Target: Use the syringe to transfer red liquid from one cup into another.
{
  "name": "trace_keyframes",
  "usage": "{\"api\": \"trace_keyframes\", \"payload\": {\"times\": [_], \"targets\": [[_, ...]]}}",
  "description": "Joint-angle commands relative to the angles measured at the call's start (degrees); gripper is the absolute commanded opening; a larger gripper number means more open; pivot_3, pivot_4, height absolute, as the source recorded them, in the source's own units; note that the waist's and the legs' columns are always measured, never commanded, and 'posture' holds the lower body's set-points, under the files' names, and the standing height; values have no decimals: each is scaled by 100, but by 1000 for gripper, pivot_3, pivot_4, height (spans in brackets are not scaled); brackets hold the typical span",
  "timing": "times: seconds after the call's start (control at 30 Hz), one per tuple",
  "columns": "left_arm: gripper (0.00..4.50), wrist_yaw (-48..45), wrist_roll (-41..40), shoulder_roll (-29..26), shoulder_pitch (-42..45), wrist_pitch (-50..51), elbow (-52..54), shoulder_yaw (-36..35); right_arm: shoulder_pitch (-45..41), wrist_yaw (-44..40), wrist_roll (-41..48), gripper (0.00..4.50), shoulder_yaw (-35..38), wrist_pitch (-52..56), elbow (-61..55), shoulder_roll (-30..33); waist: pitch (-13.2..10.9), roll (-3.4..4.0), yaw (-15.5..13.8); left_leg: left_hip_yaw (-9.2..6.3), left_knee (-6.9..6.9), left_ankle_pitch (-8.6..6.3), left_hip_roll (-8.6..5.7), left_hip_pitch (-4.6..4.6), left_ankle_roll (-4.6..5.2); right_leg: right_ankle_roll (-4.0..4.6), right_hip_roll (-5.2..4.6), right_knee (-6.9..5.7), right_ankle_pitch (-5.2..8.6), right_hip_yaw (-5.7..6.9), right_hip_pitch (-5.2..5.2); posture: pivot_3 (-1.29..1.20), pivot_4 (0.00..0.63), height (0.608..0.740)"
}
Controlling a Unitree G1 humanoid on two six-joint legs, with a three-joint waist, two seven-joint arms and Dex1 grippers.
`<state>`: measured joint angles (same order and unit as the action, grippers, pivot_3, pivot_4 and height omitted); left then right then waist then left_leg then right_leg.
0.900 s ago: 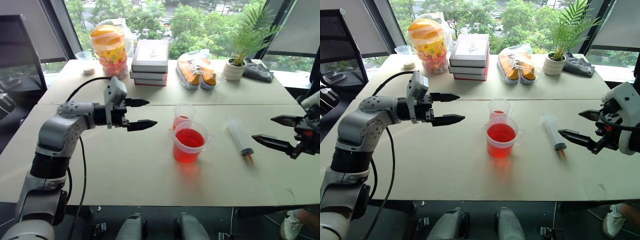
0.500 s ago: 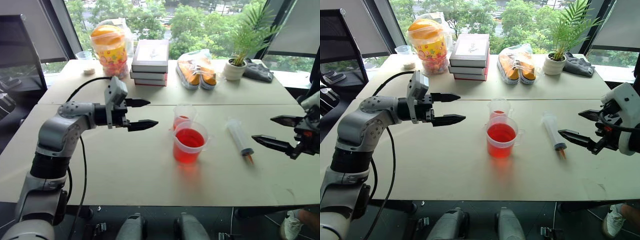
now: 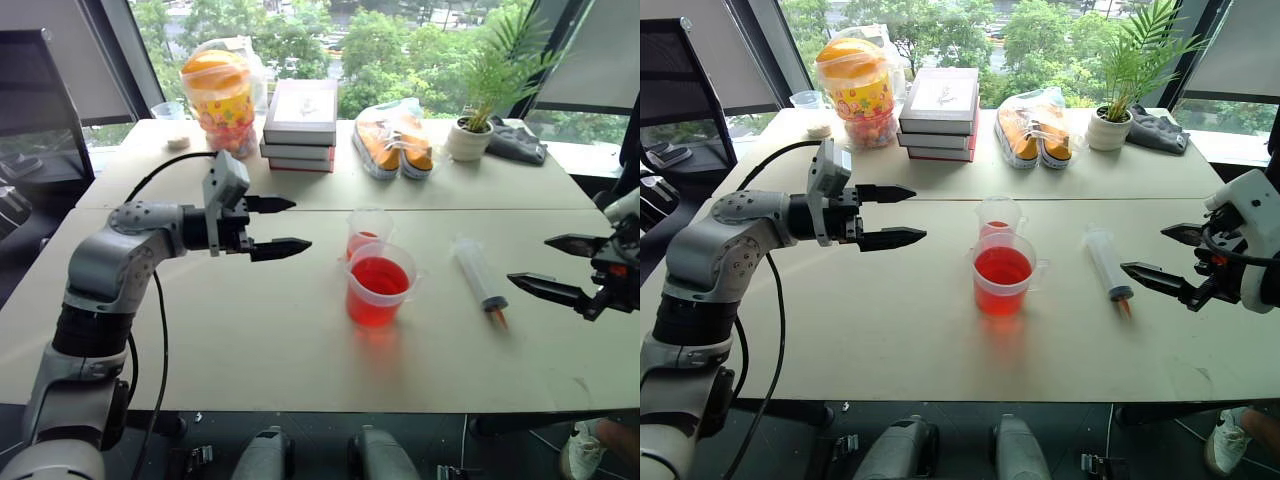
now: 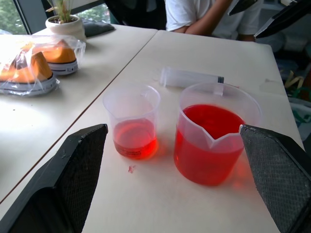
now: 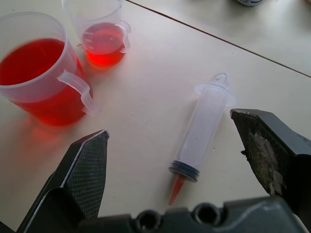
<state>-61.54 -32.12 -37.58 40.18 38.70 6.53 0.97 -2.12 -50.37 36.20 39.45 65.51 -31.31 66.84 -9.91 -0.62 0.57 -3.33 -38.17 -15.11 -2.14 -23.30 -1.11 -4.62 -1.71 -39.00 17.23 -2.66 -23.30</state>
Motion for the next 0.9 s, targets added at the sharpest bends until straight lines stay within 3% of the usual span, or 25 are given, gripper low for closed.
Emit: {"api": "trace_keyframes", "payload": {"times": [0.03, 0.2, 0.33, 0.53, 0.67, 0.9], "targets": [[4500, -16, -93, 20, 136, -41, 82, -88, 7, -26, -54, 4428, 259, -58, -34, 152, 0, 0, -1, 0, 0, 0, 0, 0, 0, 0, 0, 0, 0, 0, 0, 0, 150, 740], [4500, -54, -57, 73, 174, -86, 15, -44, 21, 8, -81, 4428, 309, 27, 27, 201, 0, 0, -1, 0, 0, 0, 0, 0, 0, 0, 0, 1, 0, 0, 0, 0, 150, 740], [4500, -62, -24, 209, 235, -171, -70, 15, -326, 211, -48, 4428, -50, 163, 364, 335, 0, 0, 4, 2, 0, 0, 0, 0, 0, 0, 0, 0, 0, -1, 0, 0, 150, 740], [4500, -251, 98, 406, 407, -382, -382, 207, -2833, 343, 300, 4428, -2109, 1440, 2149, 662, -3, 4, 34, 7, 0, 0, 1, 8, 0, 4, 0, 0, -1, -5, 1, 0, 150, 740], [4500, -371, 176, 509, 471, -554, -532, 318, -4735, 262, -175, 4428, -4036, 2025, 3628, 273, -4, 5, 38, 7, 14, 0, 2, -1, 0, 7, -1, 9, -1, -6, -12, 0, 150, 740], [4500, -365, 219, 586, 451, -631, -510, 343, -5853, -293, -1295, 4428, -6217, 1385, 5399, -400, -4, 5, 0, 5, 23, -3, 1, -29, 5, 3, -4, 55, -3, -1, -23, 0, 150, 740]]}}
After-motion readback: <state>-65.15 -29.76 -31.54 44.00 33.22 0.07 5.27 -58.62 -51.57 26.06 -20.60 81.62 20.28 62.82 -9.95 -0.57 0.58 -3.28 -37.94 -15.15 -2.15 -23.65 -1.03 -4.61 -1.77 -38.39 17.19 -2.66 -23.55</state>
